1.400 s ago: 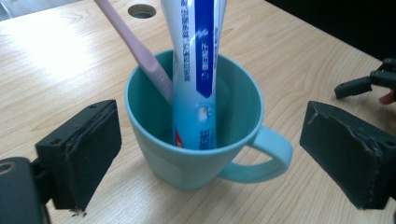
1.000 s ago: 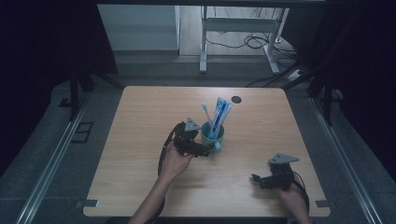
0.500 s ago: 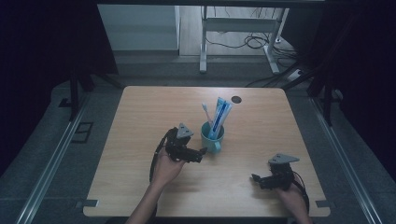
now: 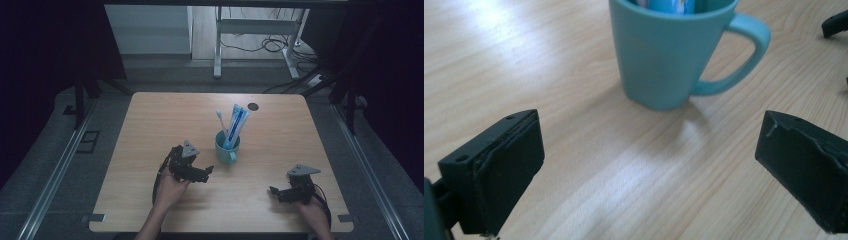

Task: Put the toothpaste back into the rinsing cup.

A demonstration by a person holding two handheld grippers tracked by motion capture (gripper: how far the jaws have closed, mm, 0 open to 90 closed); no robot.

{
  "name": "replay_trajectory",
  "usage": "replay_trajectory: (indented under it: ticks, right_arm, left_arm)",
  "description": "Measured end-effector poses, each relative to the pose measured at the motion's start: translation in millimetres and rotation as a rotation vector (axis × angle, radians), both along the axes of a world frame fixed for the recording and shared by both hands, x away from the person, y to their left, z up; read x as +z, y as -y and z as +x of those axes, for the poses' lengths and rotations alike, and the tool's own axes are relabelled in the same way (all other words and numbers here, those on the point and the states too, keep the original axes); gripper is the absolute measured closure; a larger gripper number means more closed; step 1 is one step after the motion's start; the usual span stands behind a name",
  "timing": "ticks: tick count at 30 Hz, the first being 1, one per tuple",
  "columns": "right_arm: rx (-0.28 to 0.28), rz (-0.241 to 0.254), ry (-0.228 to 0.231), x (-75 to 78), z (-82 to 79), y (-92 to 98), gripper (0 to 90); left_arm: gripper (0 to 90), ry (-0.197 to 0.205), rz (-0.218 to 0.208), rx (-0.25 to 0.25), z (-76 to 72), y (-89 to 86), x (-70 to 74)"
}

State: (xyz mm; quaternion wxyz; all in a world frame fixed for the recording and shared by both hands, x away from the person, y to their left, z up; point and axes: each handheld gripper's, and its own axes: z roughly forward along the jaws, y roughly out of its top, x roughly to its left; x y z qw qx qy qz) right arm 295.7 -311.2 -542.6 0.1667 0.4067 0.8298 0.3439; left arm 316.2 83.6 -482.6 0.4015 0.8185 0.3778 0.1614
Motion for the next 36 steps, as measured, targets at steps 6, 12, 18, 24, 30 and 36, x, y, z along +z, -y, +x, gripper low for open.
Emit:
replay_trajectory:
  ticks: [6,12,18,24,30,36]
  right_arm:
    - [-0.002,-0.001,0.002,0.1,-0.4,0.0,2.6]
    - [-0.005,-0.001,0.001,0.2,-0.7,-0.1,2.7]
    - [-0.004,-0.001,0.003,0.1,-0.7,-0.1,2.8]
    - [-0.005,-0.001,0.003,0.1,-0.7,-0.1,2.8]
    - [-0.006,-0.001,0.003,0.1,-0.8,-0.2,2.8]
    - [-0.006,0.000,0.003,0.1,-0.8,-0.2,2.8]
  left_arm:
    - [0.0,-0.012,-0.003,0.015,-9.7,-10.2,-10.0]
    - [0.0,-0.028,0.014,0.021,-18.7,-18.2,-21.0]
    - [0.0,-0.051,0.026,0.027,-26.4,-23.8,-34.0]
    - [0.1,-0.077,0.049,0.027,-31.6,-25.8,-47.2]
    - [0.3,-0.102,0.085,0.028,-35.3,-25.4,-58.4]
    - [0.6,-0.118,0.117,0.040,-36.4,-23.1,-62.0]
